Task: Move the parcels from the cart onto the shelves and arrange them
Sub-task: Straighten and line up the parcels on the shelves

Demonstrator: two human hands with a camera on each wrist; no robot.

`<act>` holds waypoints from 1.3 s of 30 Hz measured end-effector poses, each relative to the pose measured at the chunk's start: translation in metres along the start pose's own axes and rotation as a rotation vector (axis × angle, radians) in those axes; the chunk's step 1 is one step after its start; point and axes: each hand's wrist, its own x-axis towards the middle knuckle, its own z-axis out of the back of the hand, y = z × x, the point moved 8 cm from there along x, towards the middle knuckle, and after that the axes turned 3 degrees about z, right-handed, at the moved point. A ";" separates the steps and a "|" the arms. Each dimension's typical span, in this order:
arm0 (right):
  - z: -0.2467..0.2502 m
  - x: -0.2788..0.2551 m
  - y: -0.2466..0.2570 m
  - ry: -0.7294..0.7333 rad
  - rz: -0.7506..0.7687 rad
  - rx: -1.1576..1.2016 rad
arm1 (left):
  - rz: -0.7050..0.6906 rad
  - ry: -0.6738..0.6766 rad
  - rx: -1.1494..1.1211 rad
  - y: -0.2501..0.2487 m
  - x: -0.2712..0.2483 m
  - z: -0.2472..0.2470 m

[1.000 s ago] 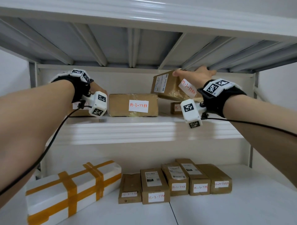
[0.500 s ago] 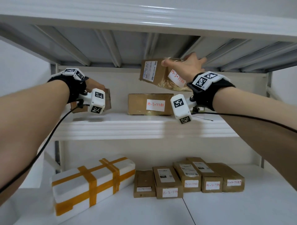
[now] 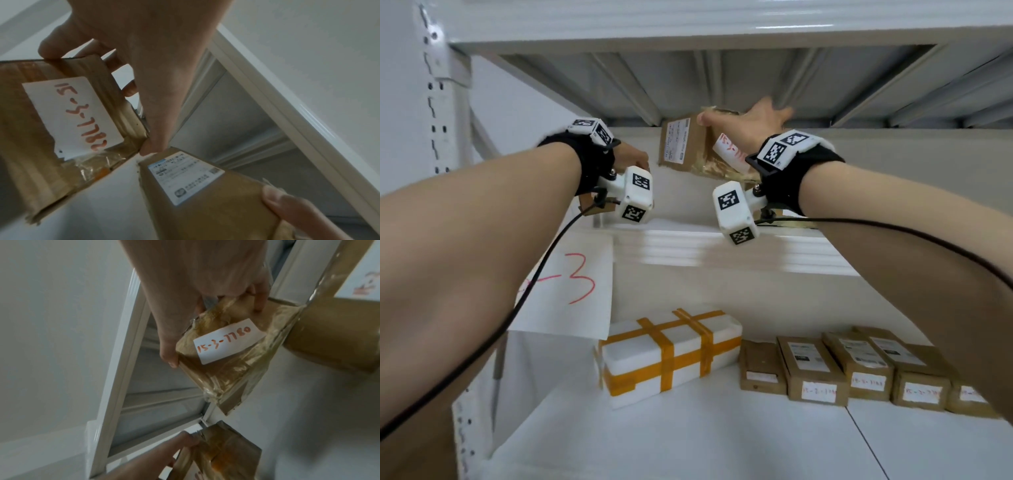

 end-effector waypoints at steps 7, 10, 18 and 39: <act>-0.050 -0.026 0.019 0.142 -0.039 -0.048 | 0.046 -0.124 -0.158 0.020 -0.015 0.031; -0.069 -0.033 0.011 0.171 -0.066 -0.114 | 0.059 -0.222 -0.188 0.017 -0.056 0.041; -0.093 -0.034 -0.008 0.275 -0.110 -0.136 | -0.059 -0.423 -0.043 -0.018 -0.077 0.067; 0.022 0.023 -0.073 0.359 -0.254 0.468 | -0.331 -0.288 0.155 -0.164 -0.004 -0.019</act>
